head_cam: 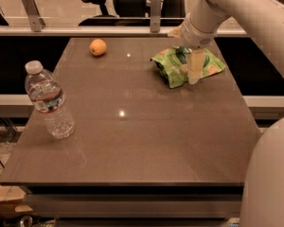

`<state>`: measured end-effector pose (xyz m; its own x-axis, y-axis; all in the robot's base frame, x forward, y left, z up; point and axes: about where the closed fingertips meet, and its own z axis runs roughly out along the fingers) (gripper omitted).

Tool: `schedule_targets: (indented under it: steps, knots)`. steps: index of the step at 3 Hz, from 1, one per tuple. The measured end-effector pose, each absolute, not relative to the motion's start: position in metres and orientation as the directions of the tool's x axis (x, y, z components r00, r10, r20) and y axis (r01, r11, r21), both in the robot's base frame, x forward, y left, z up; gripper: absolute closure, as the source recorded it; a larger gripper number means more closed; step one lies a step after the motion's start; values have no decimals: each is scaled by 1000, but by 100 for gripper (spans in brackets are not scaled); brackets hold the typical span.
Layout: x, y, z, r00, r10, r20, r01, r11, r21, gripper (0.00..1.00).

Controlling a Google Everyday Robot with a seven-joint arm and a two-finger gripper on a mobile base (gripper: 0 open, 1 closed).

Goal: Pick green rice chip bag

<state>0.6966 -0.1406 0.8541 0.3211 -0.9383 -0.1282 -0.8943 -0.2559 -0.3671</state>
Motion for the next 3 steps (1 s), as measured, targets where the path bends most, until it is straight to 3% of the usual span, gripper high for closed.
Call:
schedule_targets:
  steps: [2, 3]
  knots:
    - [710, -153, 825, 328, -939, -100, -917, -292, -271, 0]
    - [710, -154, 815, 328, -939, -106, -927, -298, -229, 18]
